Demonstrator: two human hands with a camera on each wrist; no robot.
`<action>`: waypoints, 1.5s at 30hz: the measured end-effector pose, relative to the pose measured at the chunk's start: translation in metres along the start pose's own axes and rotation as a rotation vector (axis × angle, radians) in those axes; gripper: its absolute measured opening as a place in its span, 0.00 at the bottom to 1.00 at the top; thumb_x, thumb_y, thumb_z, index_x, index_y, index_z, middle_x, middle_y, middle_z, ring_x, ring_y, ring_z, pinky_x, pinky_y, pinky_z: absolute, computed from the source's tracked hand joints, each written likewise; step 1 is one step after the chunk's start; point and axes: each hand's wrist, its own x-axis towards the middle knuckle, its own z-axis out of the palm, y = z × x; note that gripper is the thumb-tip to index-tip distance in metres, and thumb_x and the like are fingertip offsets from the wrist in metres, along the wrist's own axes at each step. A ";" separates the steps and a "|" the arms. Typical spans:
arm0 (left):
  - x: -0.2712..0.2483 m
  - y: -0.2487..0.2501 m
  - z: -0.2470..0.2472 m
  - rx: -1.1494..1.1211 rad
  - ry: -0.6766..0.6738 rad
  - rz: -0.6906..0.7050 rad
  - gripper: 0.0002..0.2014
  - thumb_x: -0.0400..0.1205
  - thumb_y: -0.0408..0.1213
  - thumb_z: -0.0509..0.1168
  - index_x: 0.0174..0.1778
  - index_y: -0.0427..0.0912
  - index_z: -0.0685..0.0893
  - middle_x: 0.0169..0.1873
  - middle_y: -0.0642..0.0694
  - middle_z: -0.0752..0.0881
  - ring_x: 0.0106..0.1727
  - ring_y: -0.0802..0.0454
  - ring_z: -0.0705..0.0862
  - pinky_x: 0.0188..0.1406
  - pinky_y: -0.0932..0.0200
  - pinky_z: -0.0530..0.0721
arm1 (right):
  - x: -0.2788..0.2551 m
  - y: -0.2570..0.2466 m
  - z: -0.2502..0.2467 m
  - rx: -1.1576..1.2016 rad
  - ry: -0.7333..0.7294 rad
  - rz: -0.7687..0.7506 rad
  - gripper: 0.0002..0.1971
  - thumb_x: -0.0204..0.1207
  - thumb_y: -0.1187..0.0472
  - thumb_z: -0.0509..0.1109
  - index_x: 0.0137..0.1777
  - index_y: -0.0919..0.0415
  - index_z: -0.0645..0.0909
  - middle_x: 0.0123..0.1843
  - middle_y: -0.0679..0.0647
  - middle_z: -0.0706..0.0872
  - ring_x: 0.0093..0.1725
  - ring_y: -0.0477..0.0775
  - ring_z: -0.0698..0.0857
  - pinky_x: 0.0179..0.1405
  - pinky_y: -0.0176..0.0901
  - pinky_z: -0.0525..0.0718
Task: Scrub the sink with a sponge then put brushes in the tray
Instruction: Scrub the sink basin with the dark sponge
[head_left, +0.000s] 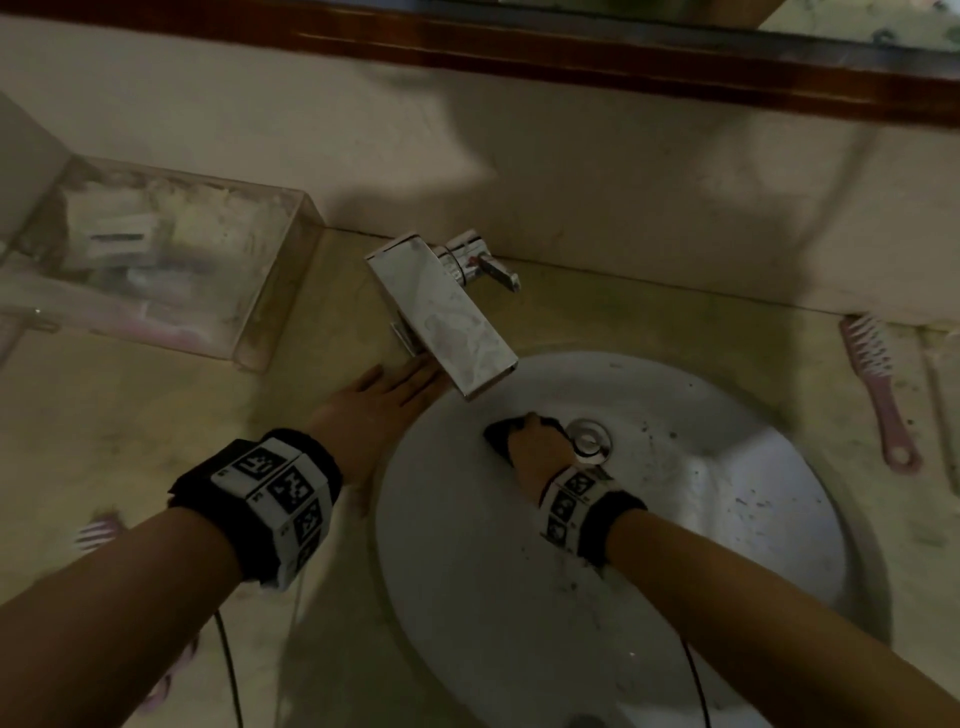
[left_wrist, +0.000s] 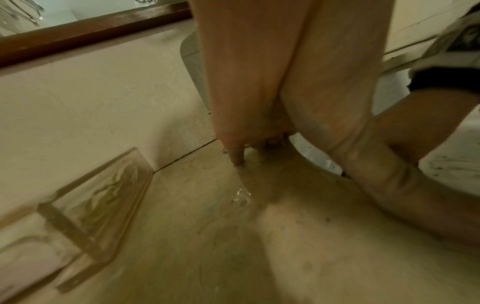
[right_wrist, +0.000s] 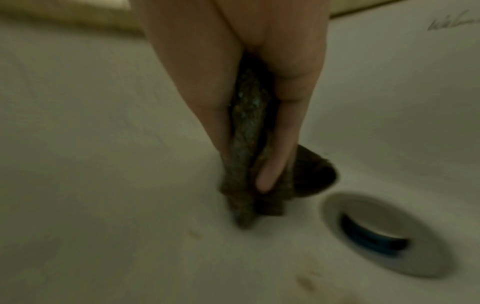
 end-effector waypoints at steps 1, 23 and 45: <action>0.000 0.000 0.000 0.000 -0.001 0.004 0.33 0.88 0.47 0.46 0.83 0.46 0.33 0.84 0.49 0.35 0.86 0.52 0.39 0.86 0.50 0.44 | -0.008 -0.004 -0.001 0.022 -0.024 -0.001 0.21 0.85 0.60 0.56 0.75 0.68 0.66 0.72 0.67 0.73 0.68 0.66 0.77 0.66 0.53 0.76; -0.004 0.002 -0.009 0.050 -0.080 -0.020 0.45 0.84 0.48 0.60 0.82 0.45 0.32 0.84 0.50 0.34 0.86 0.52 0.38 0.87 0.51 0.44 | 0.030 0.023 -0.001 0.589 0.282 0.462 0.36 0.82 0.50 0.61 0.81 0.69 0.51 0.77 0.67 0.67 0.69 0.68 0.76 0.67 0.59 0.76; -0.024 -0.003 0.022 -0.167 0.019 0.050 0.55 0.75 0.45 0.73 0.83 0.44 0.36 0.77 0.54 0.27 0.82 0.58 0.34 0.83 0.65 0.50 | -0.091 0.016 0.039 -0.164 -0.481 -0.429 0.21 0.81 0.57 0.63 0.72 0.65 0.69 0.65 0.70 0.77 0.61 0.68 0.81 0.60 0.57 0.80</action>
